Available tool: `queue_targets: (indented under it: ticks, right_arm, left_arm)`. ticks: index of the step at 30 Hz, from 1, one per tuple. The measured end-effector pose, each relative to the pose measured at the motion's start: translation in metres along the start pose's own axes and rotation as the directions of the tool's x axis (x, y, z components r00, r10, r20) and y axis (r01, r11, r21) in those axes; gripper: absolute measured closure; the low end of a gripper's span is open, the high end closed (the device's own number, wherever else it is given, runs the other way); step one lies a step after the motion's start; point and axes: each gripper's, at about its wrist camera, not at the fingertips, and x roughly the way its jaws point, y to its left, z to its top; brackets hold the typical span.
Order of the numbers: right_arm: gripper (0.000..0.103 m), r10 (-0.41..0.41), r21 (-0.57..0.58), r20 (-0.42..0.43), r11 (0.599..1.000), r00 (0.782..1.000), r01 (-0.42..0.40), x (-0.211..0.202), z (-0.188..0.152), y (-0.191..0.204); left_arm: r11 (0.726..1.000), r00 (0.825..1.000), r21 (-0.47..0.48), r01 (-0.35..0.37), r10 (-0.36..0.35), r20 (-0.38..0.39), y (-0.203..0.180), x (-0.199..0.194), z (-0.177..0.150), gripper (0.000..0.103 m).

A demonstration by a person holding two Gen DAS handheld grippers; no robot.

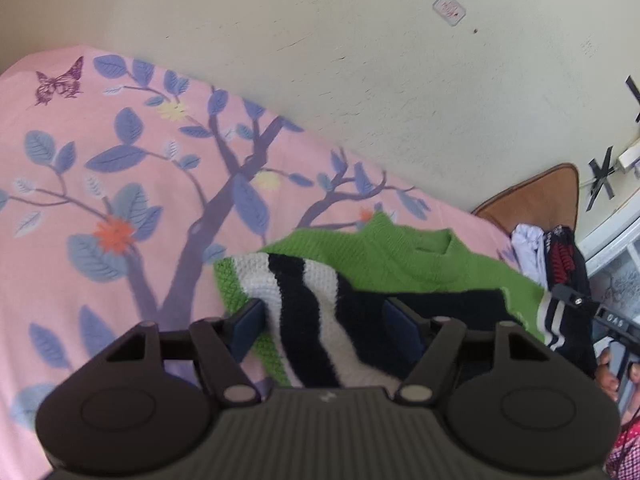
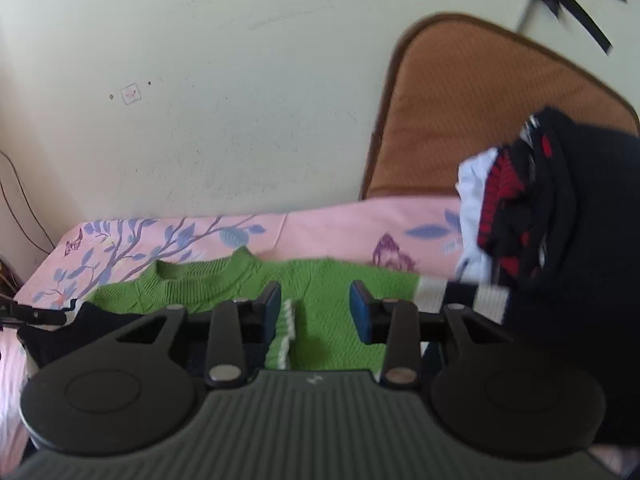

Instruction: Fold small clothes

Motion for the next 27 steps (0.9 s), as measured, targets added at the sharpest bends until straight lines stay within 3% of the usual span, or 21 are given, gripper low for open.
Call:
queue_targets:
  ticks: [2, 3, 4, 5, 8, 10, 12, 13, 14, 15, 16, 18, 20, 23, 27]
  right_arm:
    - [0.04, 0.042, -0.019, -0.066, 0.999, 0.997, -0.043, 0.021, 0.0, 0.002]
    - [0.04, 0.037, -0.038, -0.107, 0.998, 0.994, -0.041, 0.036, -0.006, 0.007]
    - [0.053, 0.02, -0.079, -0.158, 0.996, 0.987, -0.032, 0.051, -0.013, 0.014]
    - [0.087, -0.01, -0.123, -0.193, 0.992, 0.981, -0.014, 0.063, -0.02, 0.021]
    - [0.092, -0.026, -0.106, -0.05, 0.994, 0.998, 0.02, 0.047, -0.011, 0.026]
    - [0.092, -0.064, -0.075, 0.054, 0.995, 0.996, 0.068, 0.028, -0.001, 0.021]
    - [0.091, -0.118, -0.114, 0.06, 0.986, 0.991, 0.124, 0.025, -0.002, 0.018]
    - [0.084, -0.136, -0.135, -0.011, 0.982, 0.991, 0.134, 0.033, -0.007, 0.016]
    - [0.081, -0.159, -0.157, -0.099, 0.977, 0.982, 0.142, 0.044, -0.013, 0.014]
    - [0.079, -0.184, -0.174, -0.144, 0.972, 0.972, 0.158, 0.049, -0.019, 0.011]
    - [0.078, -0.198, -0.184, -0.128, 0.968, 0.972, 0.172, 0.044, -0.023, 0.009]
    - [0.072, -0.196, -0.191, -0.057, 0.965, 0.979, 0.182, 0.014, -0.027, 0.009]
    - [0.056, -0.164, -0.162, 0.007, 0.973, 0.987, 0.163, -0.022, -0.033, 0.005]
    - [0.055, -0.15, -0.12, 0.037, 0.981, 0.988, 0.154, -0.078, -0.058, -0.002]
    - [0.055, -0.169, -0.073, 0.016, 0.983, 0.985, 0.17, -0.138, -0.108, -0.011]
  left_arm:
    - [1.0, 1.0, 0.016, 0.011, -0.011, 0.003, -0.005, 0.006, 0.005, 0.089]
    - [1.0, 1.0, 0.022, 0.005, -0.005, 0.01, -0.008, 0.009, 0.01, 0.091]
    - [0.999, 1.0, 0.044, 0.0, -0.001, 0.026, -0.015, 0.01, 0.019, 0.091]
    - [0.997, 0.998, 0.08, -0.004, -0.001, 0.061, -0.025, 0.006, 0.026, 0.091]
    - [0.969, 0.975, 0.246, -0.012, -0.044, 0.219, -0.059, -0.021, 0.045, 0.091]
    - [0.957, 0.969, 0.288, -0.046, -0.027, 0.246, -0.07, -0.025, 0.053, 0.091]
    - [0.946, 0.981, 0.311, -0.086, 0.027, 0.19, -0.071, -0.011, 0.053, 0.084]
    - [0.938, 0.985, 0.322, -0.131, 0.086, 0.152, -0.068, 0.0, 0.047, 0.081]
    - [0.926, 0.982, 0.33, -0.183, 0.153, 0.114, -0.062, 0.009, 0.039, 0.065]
    - [0.919, 0.975, 0.326, -0.222, 0.206, 0.082, -0.054, 0.013, 0.032, 0.057]
    - [0.92, 0.971, 0.309, -0.24, 0.232, 0.06, -0.044, 0.011, 0.022, 0.057]
    - [0.944, 0.978, 0.255, -0.209, 0.206, 0.037, -0.027, -0.011, 0.004, 0.052]
    - [0.972, 0.987, 0.176, -0.158, 0.156, 0.028, -0.016, -0.043, -0.018, 0.049]
    - [0.986, 0.998, 0.151, -0.065, 0.065, 0.005, -0.016, -0.085, -0.059, 0.044]
    - [0.983, 0.997, 0.18, -0.037, 0.049, -0.058, -0.026, -0.117, -0.12, 0.043]
